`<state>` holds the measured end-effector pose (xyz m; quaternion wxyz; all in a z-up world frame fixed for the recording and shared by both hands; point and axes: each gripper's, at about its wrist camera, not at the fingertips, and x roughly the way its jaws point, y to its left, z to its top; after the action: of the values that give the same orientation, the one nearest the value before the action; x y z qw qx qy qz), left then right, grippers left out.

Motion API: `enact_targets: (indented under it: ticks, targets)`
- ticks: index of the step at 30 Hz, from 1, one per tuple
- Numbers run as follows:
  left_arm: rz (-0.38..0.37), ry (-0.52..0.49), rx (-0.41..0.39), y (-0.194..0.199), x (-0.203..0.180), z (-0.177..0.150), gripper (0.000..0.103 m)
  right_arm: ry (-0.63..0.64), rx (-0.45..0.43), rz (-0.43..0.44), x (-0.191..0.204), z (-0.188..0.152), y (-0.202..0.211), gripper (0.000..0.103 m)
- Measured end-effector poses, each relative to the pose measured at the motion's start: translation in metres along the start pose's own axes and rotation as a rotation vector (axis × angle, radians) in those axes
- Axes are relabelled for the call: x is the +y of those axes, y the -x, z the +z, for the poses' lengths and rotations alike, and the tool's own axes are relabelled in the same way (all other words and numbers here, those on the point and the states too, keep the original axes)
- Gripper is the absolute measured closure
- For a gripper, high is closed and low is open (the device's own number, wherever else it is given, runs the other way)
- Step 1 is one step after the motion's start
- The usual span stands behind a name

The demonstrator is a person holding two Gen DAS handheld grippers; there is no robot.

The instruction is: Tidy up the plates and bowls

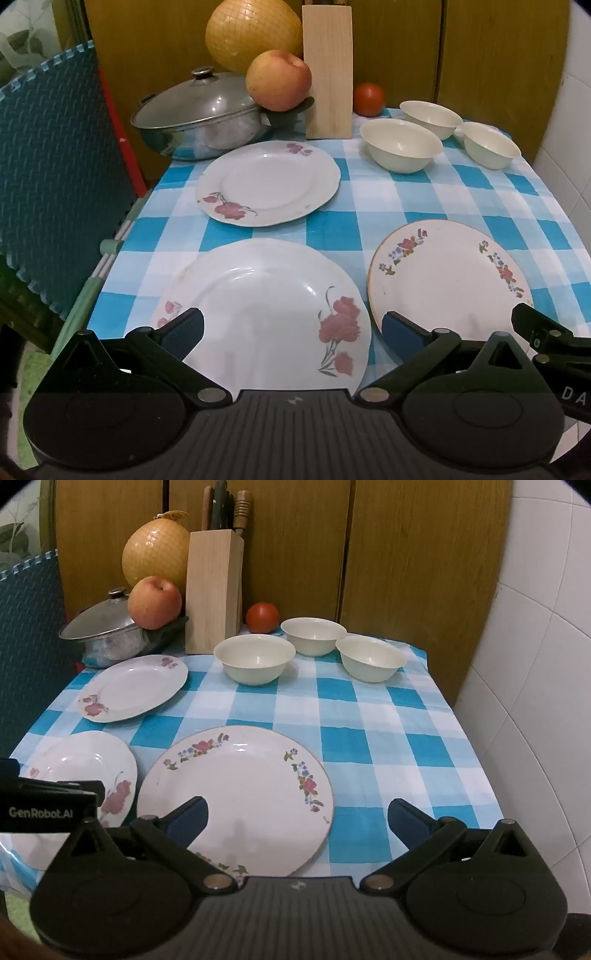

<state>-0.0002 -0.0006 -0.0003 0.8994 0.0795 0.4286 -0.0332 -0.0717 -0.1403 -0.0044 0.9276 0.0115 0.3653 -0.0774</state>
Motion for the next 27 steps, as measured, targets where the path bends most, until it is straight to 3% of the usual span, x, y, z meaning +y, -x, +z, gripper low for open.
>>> enact_targets:
  ticks: [8, 27]
  targets:
    - [0.006, -0.001, 0.009, 0.002, -0.010, -0.001, 0.000, 0.000, -0.004, -0.021, 0.000, 0.001, 0.001, 0.006]
    - [-0.010, 0.019, 0.023, -0.004, 0.005, -0.003, 0.000, 0.005, -0.004, -0.052, 0.007, 0.006, -0.006, 0.006]
